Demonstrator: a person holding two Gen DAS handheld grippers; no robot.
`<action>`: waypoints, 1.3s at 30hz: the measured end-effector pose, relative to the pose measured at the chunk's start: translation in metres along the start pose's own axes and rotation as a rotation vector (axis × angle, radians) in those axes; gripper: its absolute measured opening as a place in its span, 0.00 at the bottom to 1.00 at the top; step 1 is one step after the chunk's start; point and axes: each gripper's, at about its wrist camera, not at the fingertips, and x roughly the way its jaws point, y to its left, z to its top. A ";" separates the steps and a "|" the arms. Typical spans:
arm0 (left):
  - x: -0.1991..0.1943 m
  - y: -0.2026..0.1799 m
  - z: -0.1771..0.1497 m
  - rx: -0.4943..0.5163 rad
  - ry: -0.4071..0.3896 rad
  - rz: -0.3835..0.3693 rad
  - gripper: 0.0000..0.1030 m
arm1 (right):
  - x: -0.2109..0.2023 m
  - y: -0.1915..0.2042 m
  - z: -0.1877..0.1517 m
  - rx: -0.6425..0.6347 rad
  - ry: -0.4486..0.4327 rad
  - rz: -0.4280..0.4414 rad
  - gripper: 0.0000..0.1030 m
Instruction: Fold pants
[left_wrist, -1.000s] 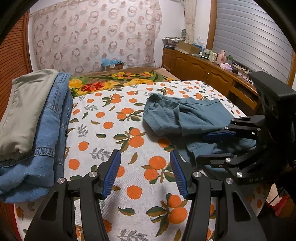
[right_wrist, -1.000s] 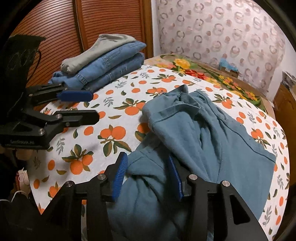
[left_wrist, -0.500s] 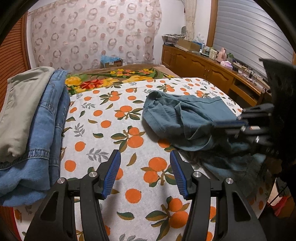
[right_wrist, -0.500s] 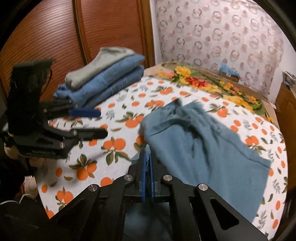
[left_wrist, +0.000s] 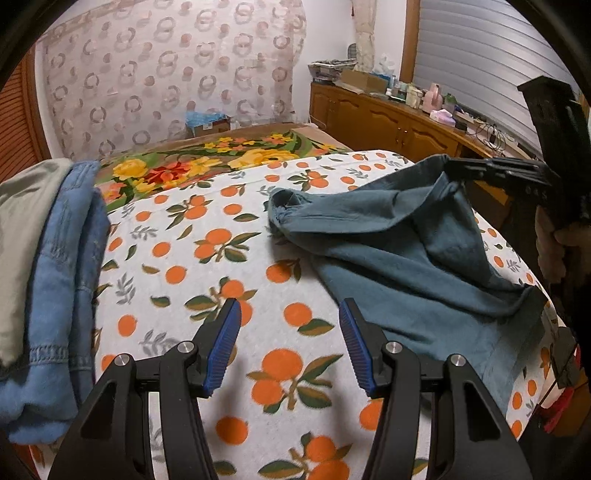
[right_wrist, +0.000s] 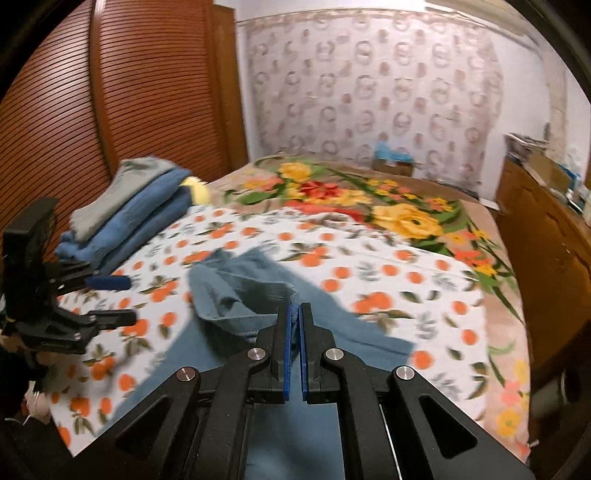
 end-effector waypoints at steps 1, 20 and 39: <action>0.002 -0.002 0.003 0.003 0.004 -0.001 0.55 | 0.001 -0.006 -0.001 0.011 0.000 -0.014 0.03; 0.072 -0.015 0.057 0.036 0.088 -0.010 0.55 | 0.026 -0.046 -0.011 0.158 0.065 -0.065 0.35; 0.101 0.002 0.084 -0.008 0.099 -0.025 0.55 | 0.063 -0.076 0.000 0.096 0.161 0.003 0.08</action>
